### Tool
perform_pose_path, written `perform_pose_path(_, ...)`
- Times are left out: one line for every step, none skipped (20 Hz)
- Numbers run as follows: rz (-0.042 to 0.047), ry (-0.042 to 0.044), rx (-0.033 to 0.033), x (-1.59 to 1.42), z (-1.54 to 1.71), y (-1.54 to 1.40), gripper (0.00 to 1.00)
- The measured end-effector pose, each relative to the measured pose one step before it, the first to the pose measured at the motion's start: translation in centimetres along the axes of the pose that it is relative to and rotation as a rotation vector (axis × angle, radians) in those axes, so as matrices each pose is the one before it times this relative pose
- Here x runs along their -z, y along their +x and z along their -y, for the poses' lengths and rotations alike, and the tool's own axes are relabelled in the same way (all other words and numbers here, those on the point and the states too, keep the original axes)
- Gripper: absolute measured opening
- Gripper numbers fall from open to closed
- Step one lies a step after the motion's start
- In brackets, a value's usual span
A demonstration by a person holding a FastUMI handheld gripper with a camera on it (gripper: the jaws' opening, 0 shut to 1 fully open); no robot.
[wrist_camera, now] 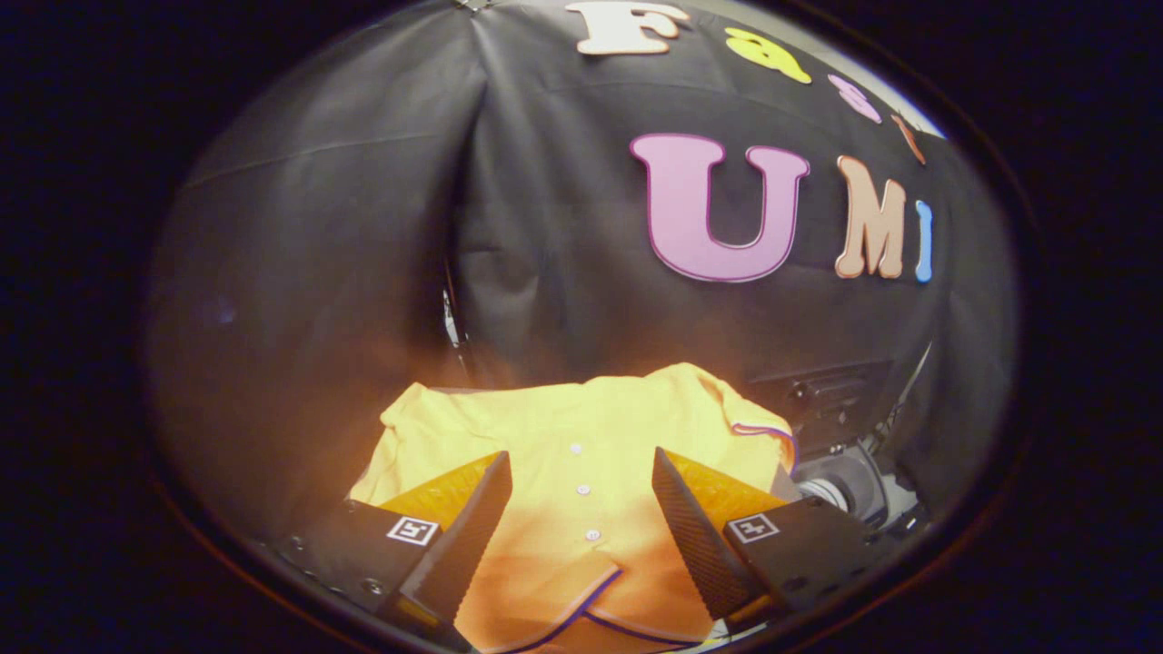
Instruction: Put the clothes into the washing machine and then close the washing machine lid.
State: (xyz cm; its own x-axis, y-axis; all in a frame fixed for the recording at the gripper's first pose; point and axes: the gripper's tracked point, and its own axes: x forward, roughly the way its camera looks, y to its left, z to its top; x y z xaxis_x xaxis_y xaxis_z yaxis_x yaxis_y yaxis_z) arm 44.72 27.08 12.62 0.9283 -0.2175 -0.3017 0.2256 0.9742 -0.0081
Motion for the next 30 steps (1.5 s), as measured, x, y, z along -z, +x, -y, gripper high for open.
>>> perform_pose_path(-0.03605,-0.01609,0.01377,0.535,0.358,0.642,0.99)
perform_pose_path(-0.04435,-0.01971,-0.01028,0.788,-0.172,0.488,0.99)
perform_pose_path(-0.03535,-0.02208,-0.00936,0.626,-0.384,0.361,0.99)
perform_pose_path(-0.02884,-0.01752,-0.0069,0.311,-0.105,0.568,0.98)
perform_pose_path(-0.0158,-0.01258,-0.00846,0.013,-0.194,0.536,0.98)
perform_pose_path(-0.0114,-0.00654,0.00303,-0.017,-0.046,0.461,0.98)
perform_pose_path(-0.04259,-0.01168,0.02382,1.06,0.281,0.486,0.98)
perform_pose_path(-0.10851,-0.03077,0.00556,2.081,0.113,-0.159,0.98)
perform_pose_path(0.05334,0.06327,0.00405,-1.028,0.402,0.065,0.98)
perform_pose_path(-0.03117,0.0469,-0.00343,0.782,0.347,0.408,1.0)
perform_pose_path(0.02501,0.03511,0.004,-0.55,-0.285,-0.117,0.99)
perform_pose_path(0.01055,0.00327,0.01477,-0.08,0.191,0.22,0.98)
perform_pose_path(0.00842,-0.00245,-0.00994,-0.538,-0.094,0.187,0.86)
perform_pose_path(-0.01198,0.00457,-0.00529,0.092,0.023,0.34,0.75)
perform_pose_path(0.00753,-0.00659,0.00176,-0.01,0.209,-0.088,0.63)
perform_pose_path(0.0091,-0.01436,0.00318,-0.155,0.139,0.127,0.51)
perform_pose_path(0.02097,-0.02964,-0.00157,-0.471,-0.303,0.177,0.39)
perform_pose_path(0.00767,-0.02626,0.00252,-0.133,-0.073,0.021,0.27)
perform_pose_path(0.00739,-0.01388,0.01008,0.522,-0.03,-0.268,0.15)
perform_pose_path(-0.00043,-0.01208,0.01529,0.234,0.129,-0.239,0.16)
perform_pose_path(-0.00416,-0.0188,0.02378,0.301,0.155,-1.012,0.16)
perform_pose_path(-0.00461,-0.03537,0.03891,0.459,0.418,-1.032,0.15)
perform_pose_path(0.00988,-0.02411,0.04985,0.208,0.556,-0.699,0.15)
perform_pose_path(0.00515,-0.06121,0.0346,0.355,0.464,0.356,0.15)
perform_pose_path(0.01811,-0.04354,0.02138,-0.175,0.135,-0.308,0.02)
perform_pose_path(0.01699,-0.03351,0.00837,0.018,0.009,0.114,0.02)
perform_pose_path(0.01515,-0.01351,-0.00104,0.187,0.127,-0.061,0.02)
perform_pose_path(-0.00766,0.01887,-0.00331,0.416,0.209,-0.245,0.02)
perform_pose_path(-0.00683,0.03059,-0.00348,0.574,0.045,-0.604,0.02)
perform_pose_path(-0.01434,0.03557,-0.00601,0.86,0.151,-0.657,0.02)
